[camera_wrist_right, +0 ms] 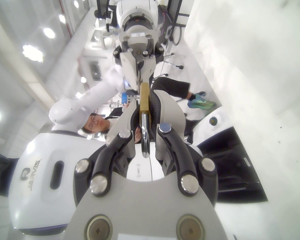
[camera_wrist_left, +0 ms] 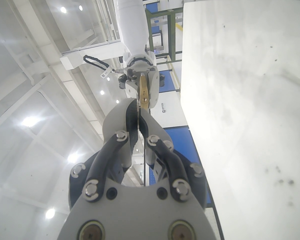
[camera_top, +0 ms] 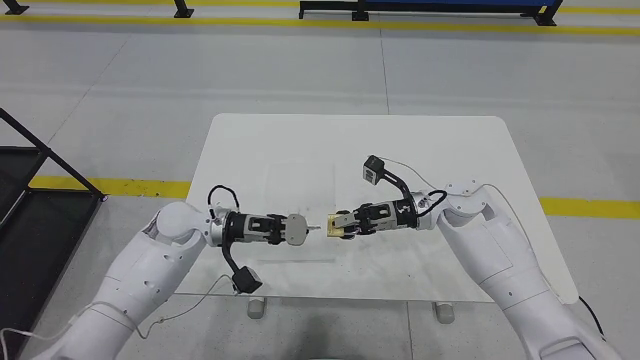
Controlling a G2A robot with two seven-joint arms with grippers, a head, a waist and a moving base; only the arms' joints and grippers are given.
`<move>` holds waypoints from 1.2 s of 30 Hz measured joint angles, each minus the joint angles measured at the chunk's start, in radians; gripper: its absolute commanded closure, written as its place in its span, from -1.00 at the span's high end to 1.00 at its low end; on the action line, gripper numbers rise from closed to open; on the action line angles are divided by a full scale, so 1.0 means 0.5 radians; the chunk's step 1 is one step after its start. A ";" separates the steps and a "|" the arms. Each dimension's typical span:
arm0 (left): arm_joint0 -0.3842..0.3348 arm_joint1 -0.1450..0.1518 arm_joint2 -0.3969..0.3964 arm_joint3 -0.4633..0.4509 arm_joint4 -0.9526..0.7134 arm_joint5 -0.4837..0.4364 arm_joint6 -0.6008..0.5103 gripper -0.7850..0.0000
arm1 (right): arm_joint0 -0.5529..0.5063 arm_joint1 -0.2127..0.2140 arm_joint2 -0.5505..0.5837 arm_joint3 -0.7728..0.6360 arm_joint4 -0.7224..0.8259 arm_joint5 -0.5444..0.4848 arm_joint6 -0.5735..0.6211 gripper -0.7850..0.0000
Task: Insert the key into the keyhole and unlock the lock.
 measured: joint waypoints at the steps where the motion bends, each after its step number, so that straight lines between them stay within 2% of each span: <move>1: -0.007 -0.002 0.008 0.009 -0.005 -0.003 0.008 -1.00 | 0.000 0.000 0.000 0.000 0.000 0.000 0.000 -1.00; 17: -0.089 -0.023 0.095 0.089 -0.049 -0.013 0.055 -1.00 | 0.000 0.000 0.000 0.000 0.000 0.000 0.000 -1.00; 36: -0.120 -0.030 0.130 0.114 -0.047 0.008 0.029 -1.00 | 0.000 0.000 0.000 0.000 0.000 0.000 0.000 -1.00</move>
